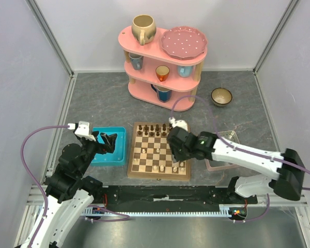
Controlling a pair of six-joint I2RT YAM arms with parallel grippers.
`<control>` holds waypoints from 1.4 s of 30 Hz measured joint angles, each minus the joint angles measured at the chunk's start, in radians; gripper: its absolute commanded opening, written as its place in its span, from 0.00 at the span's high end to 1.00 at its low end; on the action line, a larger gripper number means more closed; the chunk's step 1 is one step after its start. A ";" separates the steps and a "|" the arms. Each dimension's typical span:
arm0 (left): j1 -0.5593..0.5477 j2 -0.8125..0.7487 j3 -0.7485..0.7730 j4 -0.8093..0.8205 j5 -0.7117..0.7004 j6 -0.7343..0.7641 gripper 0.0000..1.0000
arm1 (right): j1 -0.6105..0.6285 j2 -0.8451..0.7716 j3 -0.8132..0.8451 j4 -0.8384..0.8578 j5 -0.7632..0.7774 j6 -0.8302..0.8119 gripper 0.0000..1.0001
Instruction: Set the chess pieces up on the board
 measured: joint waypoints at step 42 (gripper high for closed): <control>0.000 0.000 0.000 0.000 0.000 0.000 0.10 | -1.034 -0.047 -0.247 0.150 -0.174 -0.366 0.62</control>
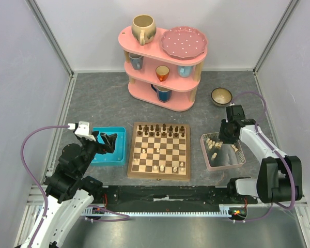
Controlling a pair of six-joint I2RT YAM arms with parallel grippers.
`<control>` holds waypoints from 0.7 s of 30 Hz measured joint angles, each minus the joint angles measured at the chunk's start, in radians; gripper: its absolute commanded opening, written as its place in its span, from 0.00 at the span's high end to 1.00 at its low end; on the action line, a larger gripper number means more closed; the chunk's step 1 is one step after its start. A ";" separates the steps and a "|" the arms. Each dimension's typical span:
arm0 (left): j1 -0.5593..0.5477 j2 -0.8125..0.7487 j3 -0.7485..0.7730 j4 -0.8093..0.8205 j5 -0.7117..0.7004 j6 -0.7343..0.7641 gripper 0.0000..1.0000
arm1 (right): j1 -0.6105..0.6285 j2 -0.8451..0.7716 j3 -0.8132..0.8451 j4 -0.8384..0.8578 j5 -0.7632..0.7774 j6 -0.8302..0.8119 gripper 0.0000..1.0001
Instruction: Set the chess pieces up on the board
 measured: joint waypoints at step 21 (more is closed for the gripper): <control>-0.001 -0.006 0.000 0.000 0.000 0.000 0.10 | -0.058 0.096 -0.008 0.071 0.012 0.006 0.57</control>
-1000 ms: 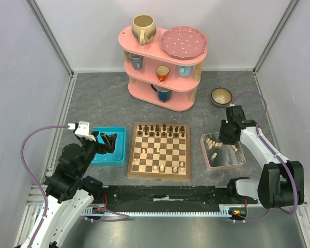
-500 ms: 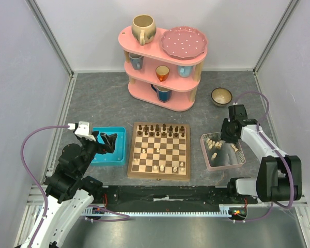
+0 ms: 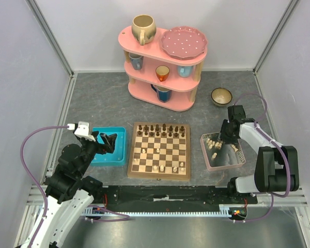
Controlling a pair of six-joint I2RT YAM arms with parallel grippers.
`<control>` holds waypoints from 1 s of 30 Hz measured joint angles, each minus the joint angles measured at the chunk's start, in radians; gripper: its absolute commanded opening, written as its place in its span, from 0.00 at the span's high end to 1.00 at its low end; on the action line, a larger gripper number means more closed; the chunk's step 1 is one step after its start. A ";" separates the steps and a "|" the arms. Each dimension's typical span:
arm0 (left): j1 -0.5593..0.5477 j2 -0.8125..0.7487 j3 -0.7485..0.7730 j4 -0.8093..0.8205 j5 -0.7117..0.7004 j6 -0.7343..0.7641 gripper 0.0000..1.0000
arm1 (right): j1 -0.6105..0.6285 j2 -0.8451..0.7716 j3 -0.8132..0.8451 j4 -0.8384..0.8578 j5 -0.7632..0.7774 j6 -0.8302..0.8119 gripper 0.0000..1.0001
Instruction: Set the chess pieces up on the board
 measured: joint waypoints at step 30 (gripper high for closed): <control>0.000 -0.010 0.000 0.000 0.000 0.000 0.10 | 0.000 -0.094 -0.038 0.002 0.061 0.021 0.89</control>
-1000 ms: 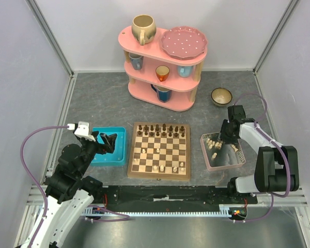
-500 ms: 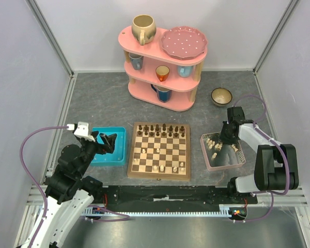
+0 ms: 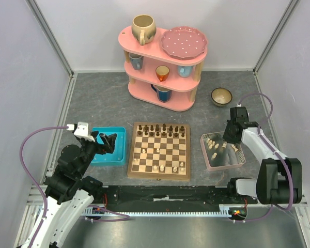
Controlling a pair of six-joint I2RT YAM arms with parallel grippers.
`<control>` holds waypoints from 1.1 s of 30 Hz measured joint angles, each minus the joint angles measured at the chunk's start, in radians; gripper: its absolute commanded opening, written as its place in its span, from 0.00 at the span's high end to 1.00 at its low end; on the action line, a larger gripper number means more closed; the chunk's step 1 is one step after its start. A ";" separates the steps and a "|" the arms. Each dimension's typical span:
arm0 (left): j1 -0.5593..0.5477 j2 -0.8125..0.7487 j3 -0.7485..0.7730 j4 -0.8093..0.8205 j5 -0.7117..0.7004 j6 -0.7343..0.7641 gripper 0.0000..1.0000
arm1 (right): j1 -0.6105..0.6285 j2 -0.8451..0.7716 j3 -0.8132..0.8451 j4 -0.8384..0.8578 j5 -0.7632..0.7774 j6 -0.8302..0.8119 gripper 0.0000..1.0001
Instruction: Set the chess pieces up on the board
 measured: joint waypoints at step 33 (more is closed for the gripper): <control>-0.097 0.397 0.164 0.254 0.216 -0.058 0.21 | 0.091 -0.678 0.003 0.425 -0.529 0.058 1.00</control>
